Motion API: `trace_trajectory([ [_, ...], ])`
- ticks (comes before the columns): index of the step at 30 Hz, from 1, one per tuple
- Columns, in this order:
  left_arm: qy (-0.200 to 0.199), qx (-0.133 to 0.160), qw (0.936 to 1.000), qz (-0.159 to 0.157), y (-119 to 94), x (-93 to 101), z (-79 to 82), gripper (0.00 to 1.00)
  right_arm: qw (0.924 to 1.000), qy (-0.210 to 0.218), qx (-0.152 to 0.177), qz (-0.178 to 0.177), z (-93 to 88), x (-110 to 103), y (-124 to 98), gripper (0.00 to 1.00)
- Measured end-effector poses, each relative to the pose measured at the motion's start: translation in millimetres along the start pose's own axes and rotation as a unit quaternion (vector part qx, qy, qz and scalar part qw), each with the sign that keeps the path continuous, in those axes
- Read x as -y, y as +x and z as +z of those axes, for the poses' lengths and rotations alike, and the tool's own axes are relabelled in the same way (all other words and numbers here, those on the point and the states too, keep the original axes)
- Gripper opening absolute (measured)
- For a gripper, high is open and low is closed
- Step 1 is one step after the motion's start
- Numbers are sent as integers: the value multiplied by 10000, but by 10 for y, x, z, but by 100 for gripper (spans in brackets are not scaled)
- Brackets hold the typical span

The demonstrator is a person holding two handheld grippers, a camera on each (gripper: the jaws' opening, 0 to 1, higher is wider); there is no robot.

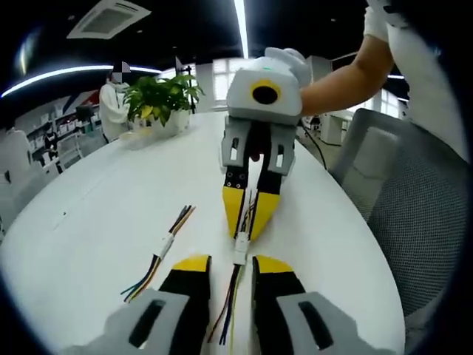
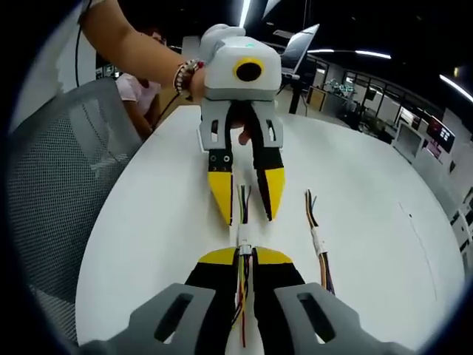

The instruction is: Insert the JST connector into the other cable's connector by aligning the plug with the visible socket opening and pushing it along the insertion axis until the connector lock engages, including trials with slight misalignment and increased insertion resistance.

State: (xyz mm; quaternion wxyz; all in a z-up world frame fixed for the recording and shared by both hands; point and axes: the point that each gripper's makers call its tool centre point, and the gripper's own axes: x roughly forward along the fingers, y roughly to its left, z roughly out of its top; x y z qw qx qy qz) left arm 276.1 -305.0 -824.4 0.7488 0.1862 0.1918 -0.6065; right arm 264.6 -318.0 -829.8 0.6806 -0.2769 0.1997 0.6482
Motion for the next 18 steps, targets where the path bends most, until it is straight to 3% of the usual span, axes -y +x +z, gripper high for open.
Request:
trace_trajectory([
  [3,55,-47,10000,0,-1,26,-33,14,10000,13,21,-7,7,3,-5,4],
  [8,138,26,9999,-25,14,43,-5,0,10000,23,79,-17,33,7,-5,4],
  [18,127,111,9999,12,1,5,46,0,9999,47,140,-62,49,47,-31,3],
])
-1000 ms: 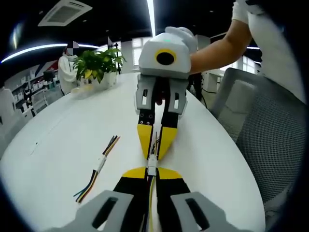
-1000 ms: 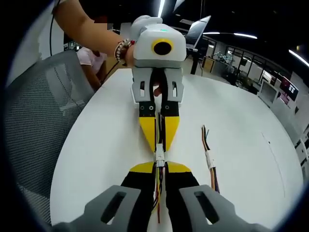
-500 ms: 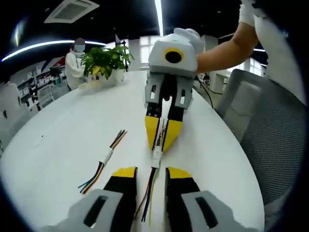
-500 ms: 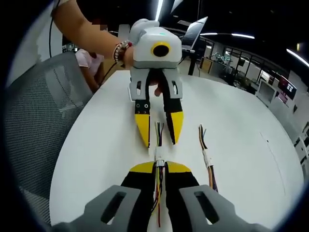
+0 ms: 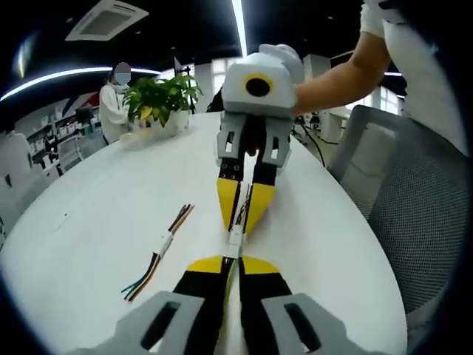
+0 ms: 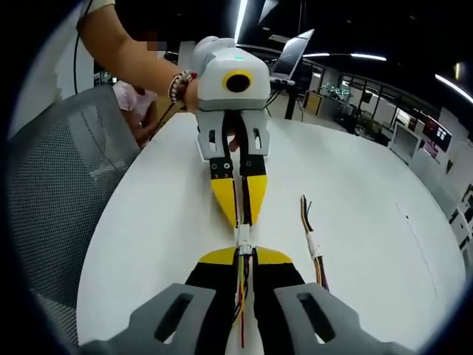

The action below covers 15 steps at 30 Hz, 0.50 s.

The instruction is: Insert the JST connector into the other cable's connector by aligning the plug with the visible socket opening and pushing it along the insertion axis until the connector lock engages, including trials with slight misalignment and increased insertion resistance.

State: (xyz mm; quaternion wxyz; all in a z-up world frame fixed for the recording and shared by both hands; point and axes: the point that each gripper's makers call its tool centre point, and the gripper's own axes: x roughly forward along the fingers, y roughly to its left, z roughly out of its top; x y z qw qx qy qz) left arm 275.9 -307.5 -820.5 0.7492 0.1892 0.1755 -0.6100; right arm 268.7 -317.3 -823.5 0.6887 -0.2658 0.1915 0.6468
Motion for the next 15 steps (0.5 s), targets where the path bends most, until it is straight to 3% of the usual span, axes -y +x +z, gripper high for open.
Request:
trace_trajectory([
  [15,10,7,10000,-10,-13,-20,34,0,10000,-86,0,-18,18,12,1,3],
])
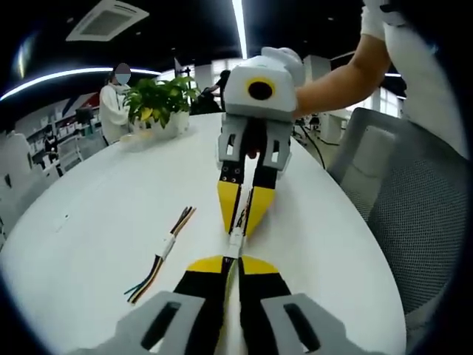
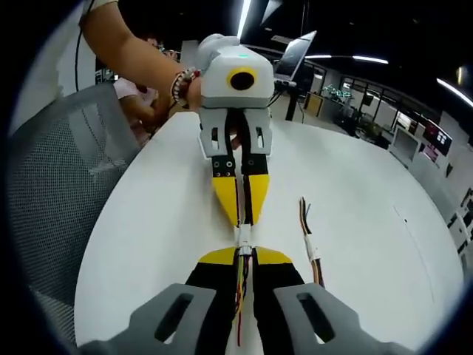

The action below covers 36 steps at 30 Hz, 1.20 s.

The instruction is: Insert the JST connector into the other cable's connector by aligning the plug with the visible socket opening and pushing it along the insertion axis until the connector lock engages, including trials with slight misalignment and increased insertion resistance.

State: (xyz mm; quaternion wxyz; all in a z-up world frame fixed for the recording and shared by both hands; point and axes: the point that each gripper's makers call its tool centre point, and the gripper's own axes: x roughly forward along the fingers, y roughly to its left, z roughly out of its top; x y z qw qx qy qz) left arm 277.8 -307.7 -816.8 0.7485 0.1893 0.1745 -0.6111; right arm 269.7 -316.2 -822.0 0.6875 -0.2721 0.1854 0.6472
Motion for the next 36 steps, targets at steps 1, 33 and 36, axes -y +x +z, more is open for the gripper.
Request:
trace_trajectory([
  [1,5,3,10000,-4,-2,1,5,0,10000,6,0,1,-1,1,-2,3],
  [33,-37,-136,9997,179,151,-431,-143,0,9998,22,-186,13,-184,409,191,4],
  [36,-65,-148,9997,171,157,-433,-164,0,9998,42,-202,39,-215,418,200,4],
])
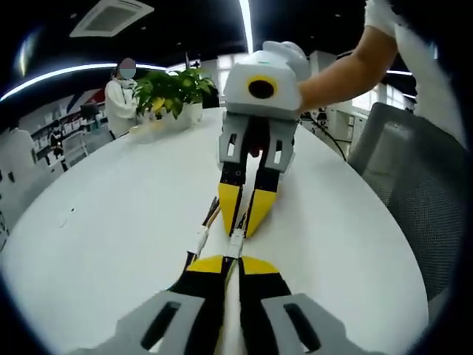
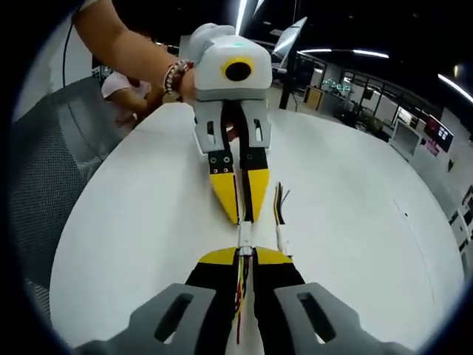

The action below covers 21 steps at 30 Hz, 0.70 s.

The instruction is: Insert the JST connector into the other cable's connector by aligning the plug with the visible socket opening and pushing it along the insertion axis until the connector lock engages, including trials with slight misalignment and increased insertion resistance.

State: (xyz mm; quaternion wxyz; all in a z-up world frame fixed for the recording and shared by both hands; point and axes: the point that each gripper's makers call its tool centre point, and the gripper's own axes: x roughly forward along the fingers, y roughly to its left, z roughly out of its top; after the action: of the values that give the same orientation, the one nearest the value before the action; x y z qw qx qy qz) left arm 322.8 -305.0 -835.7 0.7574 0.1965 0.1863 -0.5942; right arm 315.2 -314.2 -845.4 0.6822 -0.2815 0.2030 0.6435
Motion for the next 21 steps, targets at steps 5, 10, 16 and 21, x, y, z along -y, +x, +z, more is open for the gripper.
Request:
trace_trajectory([
  [5,-6,-60,10000,7,11,-4,-35,0,10000,19,-28,22,-9,-10,25,4],
  [10,-38,-71,10000,-9,16,2,-49,0,10000,35,-36,27,-11,-25,34,4],
  [16,-70,-76,9999,11,18,-8,-58,0,10000,91,-5,33,-5,-24,31,4],
  [21,-56,-92,9999,14,23,-6,-65,0,9999,94,13,41,-3,-26,32,4],
])
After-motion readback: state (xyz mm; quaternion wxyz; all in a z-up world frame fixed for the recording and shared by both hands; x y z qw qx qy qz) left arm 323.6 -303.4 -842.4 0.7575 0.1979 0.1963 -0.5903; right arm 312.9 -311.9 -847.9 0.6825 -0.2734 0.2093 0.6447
